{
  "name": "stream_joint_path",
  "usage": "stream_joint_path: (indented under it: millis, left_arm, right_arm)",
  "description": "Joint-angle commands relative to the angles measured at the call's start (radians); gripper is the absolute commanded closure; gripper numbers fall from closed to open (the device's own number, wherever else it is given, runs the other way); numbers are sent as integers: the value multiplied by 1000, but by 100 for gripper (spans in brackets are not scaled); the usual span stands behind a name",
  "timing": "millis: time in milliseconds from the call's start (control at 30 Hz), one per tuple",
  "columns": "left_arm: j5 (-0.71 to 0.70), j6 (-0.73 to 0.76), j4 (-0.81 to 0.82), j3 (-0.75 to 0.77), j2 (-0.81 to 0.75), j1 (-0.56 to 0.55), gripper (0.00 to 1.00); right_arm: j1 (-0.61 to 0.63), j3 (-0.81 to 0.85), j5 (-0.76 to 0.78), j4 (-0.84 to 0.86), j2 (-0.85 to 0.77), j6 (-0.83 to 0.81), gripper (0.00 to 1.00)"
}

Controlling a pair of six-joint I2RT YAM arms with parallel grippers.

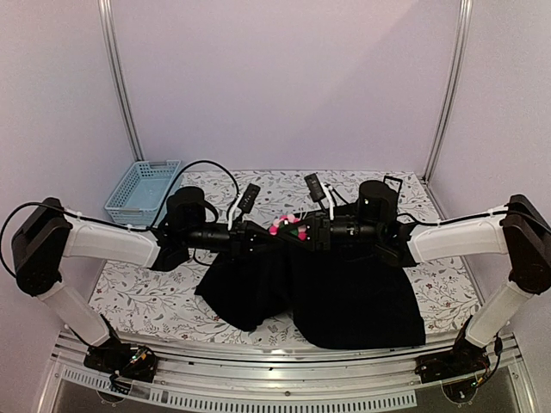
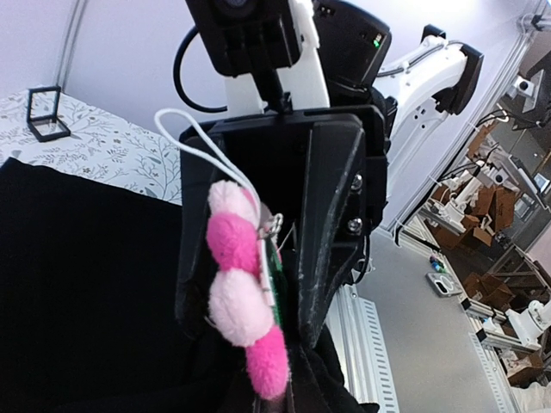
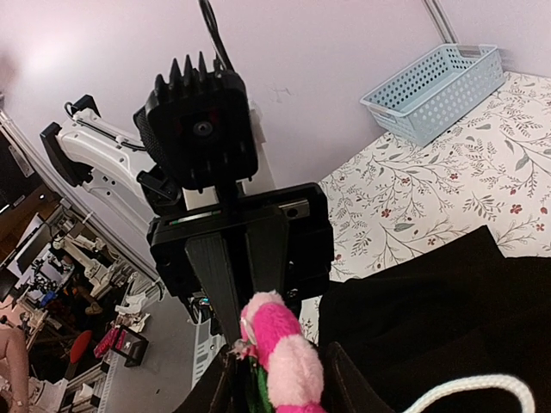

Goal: Pin the brooch onto the clothing
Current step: Pin the flattened clothing at the center of the board.

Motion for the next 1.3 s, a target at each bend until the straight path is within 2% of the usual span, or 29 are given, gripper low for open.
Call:
stream_joint_path:
  millis: [0,167,267,533,733,1033,1267]
  left_arm:
    - [63,76,-19,53,7,-21,100]
    - [90,120,-64,80,12,-21,100]
    - [93,131,-84,92,13,-23,100]
    - [111,180,-124,112,7,-35,100]
    - [115,219,-138,113,-8,-43,100]
    - [105,268,-175,110,-33,-51,100]
    - [93,252,-167,99,-35,-46,100]
  right_arm:
    - [-45,2,-7,-71,30,20,67]
    - [-59,30,-8,-124,51,13,68]
    - [-64,34,-2,-143,57,9,62]
    - [-74,45,23,-189,60,19,66]
    - [-83,42,43,-210,56,43,82]
    - [-91,39,40,-214,55,61,100]
    - [-92,32,-15,-159,47,66,100]
